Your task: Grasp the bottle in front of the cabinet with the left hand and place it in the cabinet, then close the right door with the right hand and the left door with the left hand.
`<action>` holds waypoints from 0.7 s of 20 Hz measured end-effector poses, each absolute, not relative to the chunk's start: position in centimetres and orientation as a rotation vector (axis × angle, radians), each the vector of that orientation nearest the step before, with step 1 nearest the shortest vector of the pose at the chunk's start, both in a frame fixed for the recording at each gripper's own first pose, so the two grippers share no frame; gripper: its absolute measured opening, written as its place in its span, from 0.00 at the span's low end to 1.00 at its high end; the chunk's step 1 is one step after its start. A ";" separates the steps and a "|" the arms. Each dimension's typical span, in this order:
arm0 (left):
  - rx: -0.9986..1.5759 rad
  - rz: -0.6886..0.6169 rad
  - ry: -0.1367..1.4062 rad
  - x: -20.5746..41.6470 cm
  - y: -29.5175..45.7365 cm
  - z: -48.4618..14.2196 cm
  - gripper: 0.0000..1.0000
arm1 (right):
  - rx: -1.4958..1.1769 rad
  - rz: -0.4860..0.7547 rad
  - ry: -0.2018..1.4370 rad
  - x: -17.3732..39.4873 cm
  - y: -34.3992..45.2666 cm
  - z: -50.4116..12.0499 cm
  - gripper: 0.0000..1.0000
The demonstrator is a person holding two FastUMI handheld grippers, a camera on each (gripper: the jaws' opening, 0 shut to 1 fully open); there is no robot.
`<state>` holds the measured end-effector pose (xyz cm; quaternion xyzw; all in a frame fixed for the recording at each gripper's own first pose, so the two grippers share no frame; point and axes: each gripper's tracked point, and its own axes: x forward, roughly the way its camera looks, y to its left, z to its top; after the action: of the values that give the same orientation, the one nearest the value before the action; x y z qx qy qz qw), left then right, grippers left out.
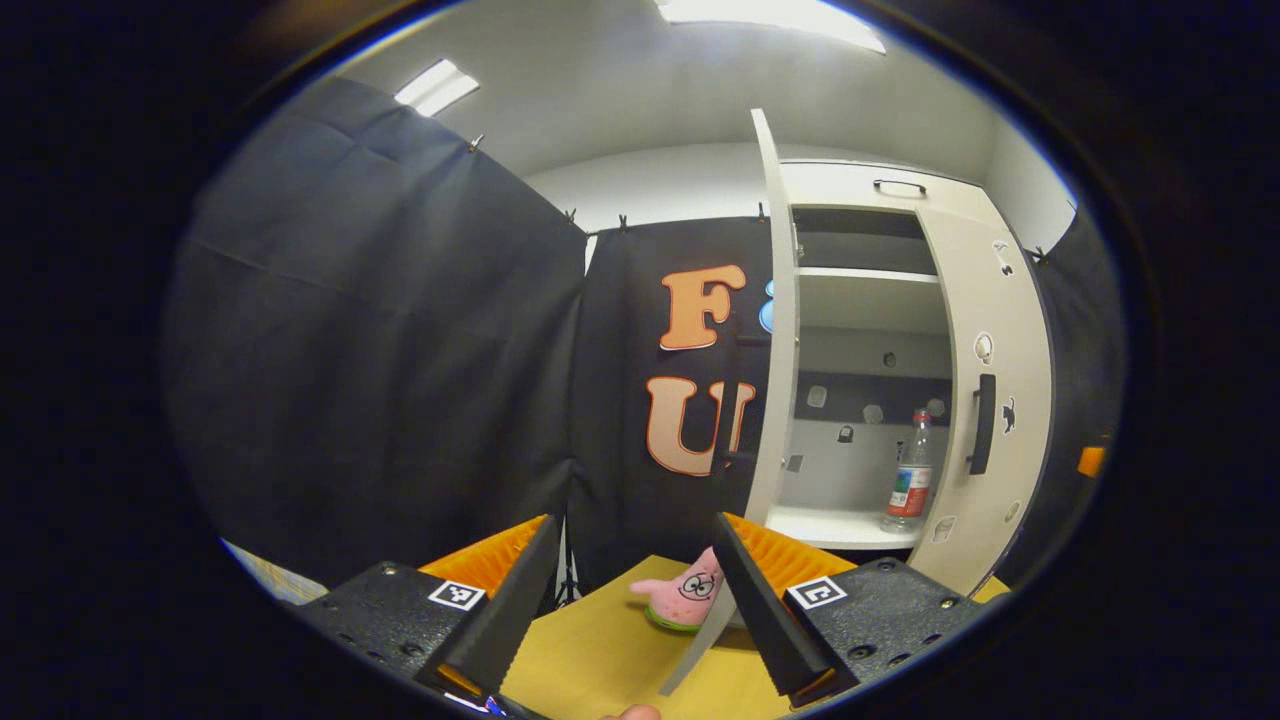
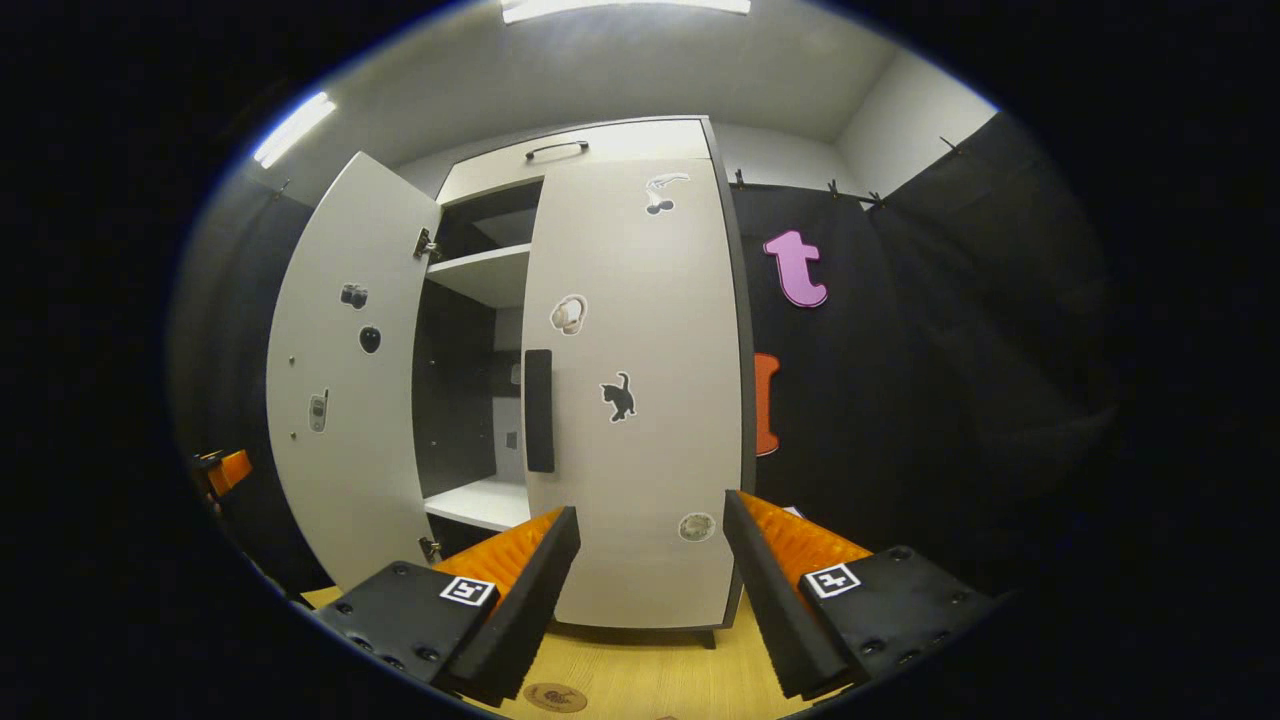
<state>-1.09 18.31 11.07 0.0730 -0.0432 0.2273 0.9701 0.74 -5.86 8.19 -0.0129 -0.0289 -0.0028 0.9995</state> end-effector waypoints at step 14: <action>0.217 0.470 -0.107 6.6 23.3 13.3 0.92 | 0.009 -0.166 -0.018 -1.9 -11.7 6.0 0.97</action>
<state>6.56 23.27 13.33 0.1073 -0.0530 0.2321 0.9653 -1.91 -11.68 6.01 0.0045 -0.0090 -0.0830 0.9965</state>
